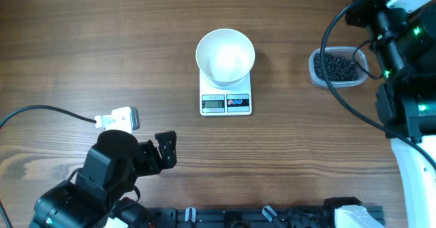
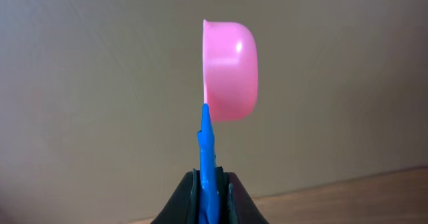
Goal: Scoop item into bowl and weigh 150g on scale
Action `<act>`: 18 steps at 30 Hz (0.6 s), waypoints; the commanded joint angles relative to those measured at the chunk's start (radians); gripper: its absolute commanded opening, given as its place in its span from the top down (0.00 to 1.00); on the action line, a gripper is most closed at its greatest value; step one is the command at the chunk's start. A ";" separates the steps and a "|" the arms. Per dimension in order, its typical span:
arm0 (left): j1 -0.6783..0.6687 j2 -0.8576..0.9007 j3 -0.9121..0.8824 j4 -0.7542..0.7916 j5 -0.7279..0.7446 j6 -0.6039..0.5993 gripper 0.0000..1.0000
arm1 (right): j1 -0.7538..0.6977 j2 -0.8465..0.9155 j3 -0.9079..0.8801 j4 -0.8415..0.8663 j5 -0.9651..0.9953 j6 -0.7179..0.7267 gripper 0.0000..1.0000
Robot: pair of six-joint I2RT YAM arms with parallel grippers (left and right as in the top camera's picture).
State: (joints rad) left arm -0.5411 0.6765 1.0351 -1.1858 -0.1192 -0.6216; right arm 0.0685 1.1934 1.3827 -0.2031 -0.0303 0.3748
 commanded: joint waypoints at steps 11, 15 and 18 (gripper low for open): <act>0.007 -0.002 -0.001 0.002 -0.013 0.016 0.00 | -0.001 -0.196 0.013 -0.224 0.463 0.014 0.96; 0.006 -0.002 -0.001 0.002 -0.013 0.016 0.00 | -0.001 -0.175 0.013 -0.277 0.456 0.168 0.96; 0.006 -0.002 -0.001 0.002 -0.013 0.016 0.00 | -0.001 -0.142 0.013 -0.277 0.463 0.201 0.96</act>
State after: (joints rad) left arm -0.5411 0.6765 1.0351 -1.1858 -0.1192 -0.6216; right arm 0.0685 1.0279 1.3838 -0.4797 0.4026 0.5205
